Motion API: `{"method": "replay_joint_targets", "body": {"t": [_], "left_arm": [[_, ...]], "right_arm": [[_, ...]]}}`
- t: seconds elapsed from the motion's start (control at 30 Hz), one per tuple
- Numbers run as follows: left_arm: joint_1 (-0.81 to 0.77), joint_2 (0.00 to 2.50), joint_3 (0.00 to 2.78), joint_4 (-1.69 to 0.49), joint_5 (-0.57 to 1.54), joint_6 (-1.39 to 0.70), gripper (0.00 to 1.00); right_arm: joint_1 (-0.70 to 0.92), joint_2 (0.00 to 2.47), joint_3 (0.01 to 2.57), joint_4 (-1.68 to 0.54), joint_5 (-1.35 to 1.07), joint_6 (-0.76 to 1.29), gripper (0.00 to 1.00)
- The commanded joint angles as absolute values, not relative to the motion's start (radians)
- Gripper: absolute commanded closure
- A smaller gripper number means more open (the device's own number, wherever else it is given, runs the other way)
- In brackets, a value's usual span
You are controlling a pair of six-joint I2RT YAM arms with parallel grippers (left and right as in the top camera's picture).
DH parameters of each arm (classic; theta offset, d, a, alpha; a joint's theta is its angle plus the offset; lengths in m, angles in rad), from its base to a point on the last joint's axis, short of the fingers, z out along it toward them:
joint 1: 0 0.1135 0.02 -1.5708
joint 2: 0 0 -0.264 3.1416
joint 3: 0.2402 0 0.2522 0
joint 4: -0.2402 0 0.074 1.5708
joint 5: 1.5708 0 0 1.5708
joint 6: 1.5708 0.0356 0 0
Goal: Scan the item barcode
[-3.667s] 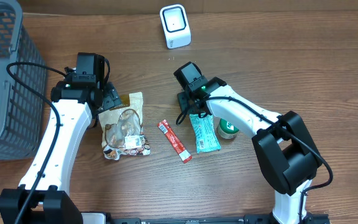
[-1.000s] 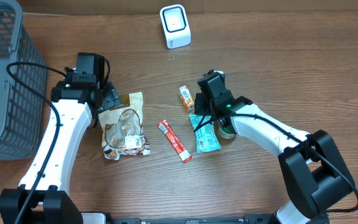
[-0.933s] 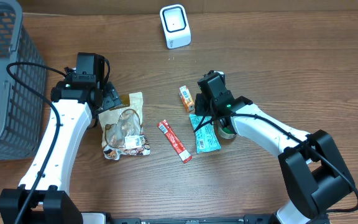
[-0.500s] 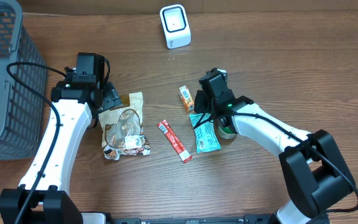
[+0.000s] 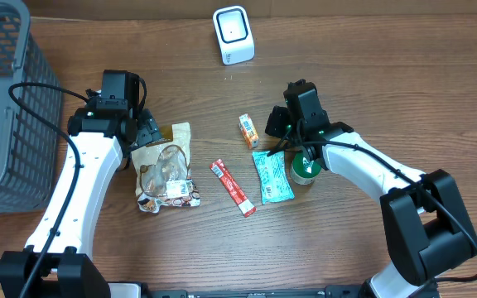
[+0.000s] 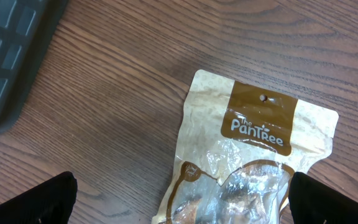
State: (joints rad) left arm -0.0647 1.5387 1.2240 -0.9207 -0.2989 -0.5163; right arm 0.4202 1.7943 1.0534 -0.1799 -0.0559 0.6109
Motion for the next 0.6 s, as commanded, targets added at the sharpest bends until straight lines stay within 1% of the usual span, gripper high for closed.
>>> {"method": "replay_joint_targets", "body": {"t": [0.0, 0.2, 0.57], "left_arm": [[-0.066, 1.518, 1.242, -0.923, -0.295, -0.509, 0.0], [-0.066, 1.518, 1.242, -0.923, -0.295, -0.509, 0.0], [-0.066, 1.518, 1.242, -0.923, -0.295, -0.509, 0.0]], "right_arm": [[0.421, 1.824, 1.047, -0.173, -0.085, 0.622, 0.96], [0.426, 1.868, 1.047, -0.161, -0.138, 0.625, 0.96], [0.479, 1.869, 1.047, -0.158, -0.14, 0.621, 0.96]]}}
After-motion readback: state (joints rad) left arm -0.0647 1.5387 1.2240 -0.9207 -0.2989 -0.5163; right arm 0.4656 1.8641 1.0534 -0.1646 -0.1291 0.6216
